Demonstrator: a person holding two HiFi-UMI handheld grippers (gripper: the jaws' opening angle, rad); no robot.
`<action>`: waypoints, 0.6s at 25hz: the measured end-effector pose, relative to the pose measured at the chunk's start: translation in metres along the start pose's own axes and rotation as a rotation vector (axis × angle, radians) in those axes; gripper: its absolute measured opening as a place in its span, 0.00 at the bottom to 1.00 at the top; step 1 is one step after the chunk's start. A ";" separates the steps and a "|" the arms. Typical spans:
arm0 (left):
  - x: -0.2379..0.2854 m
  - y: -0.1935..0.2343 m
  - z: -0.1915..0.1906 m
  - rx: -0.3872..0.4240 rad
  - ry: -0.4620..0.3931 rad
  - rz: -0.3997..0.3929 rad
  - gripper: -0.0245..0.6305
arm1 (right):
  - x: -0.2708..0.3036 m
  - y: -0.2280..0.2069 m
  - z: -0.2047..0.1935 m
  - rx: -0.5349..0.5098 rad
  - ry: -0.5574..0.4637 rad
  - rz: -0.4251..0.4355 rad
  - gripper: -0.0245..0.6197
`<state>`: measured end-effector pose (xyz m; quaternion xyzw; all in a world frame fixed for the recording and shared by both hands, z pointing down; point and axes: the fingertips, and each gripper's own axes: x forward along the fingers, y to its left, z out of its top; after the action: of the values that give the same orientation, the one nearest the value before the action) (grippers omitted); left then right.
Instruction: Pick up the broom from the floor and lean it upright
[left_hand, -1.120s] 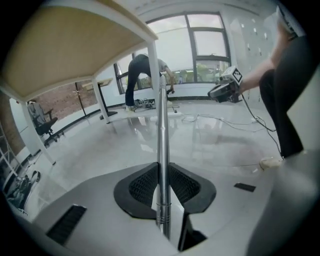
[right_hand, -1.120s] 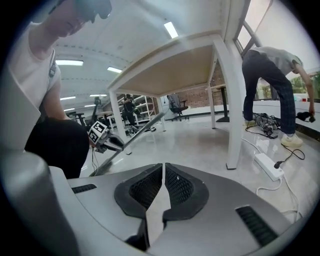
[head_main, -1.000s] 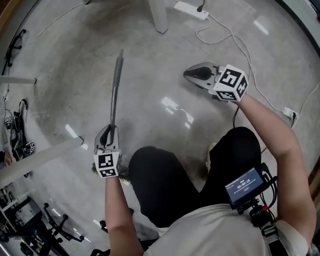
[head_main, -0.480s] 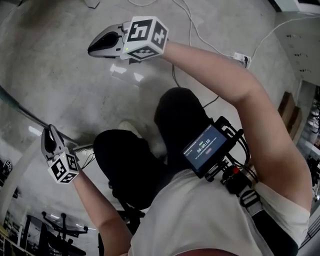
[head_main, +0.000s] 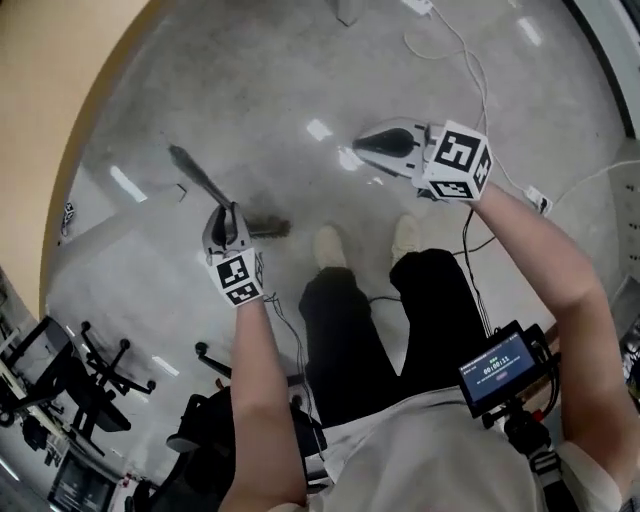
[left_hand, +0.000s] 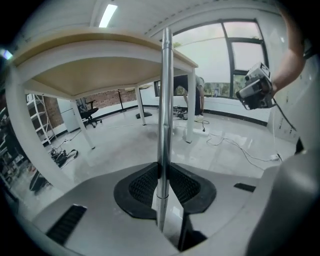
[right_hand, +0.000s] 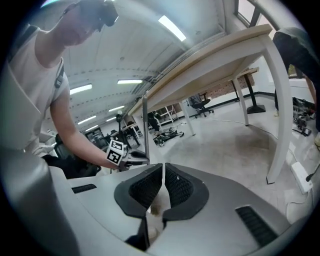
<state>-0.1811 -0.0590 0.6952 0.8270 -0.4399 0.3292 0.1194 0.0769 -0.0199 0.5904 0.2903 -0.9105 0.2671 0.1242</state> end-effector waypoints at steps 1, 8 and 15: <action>-0.006 -0.002 0.003 -0.013 0.019 0.010 0.15 | -0.005 0.008 0.009 0.004 0.009 0.005 0.08; -0.009 0.033 -0.006 -0.179 0.126 0.126 0.15 | 0.014 0.037 0.037 0.040 0.071 0.047 0.08; -0.016 0.068 0.009 -0.349 0.115 0.229 0.15 | 0.031 0.060 0.088 -0.006 0.137 0.115 0.08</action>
<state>-0.2388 -0.0928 0.6720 0.7184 -0.5736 0.3061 0.2473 0.0106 -0.0425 0.5044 0.2180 -0.9159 0.2902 0.1715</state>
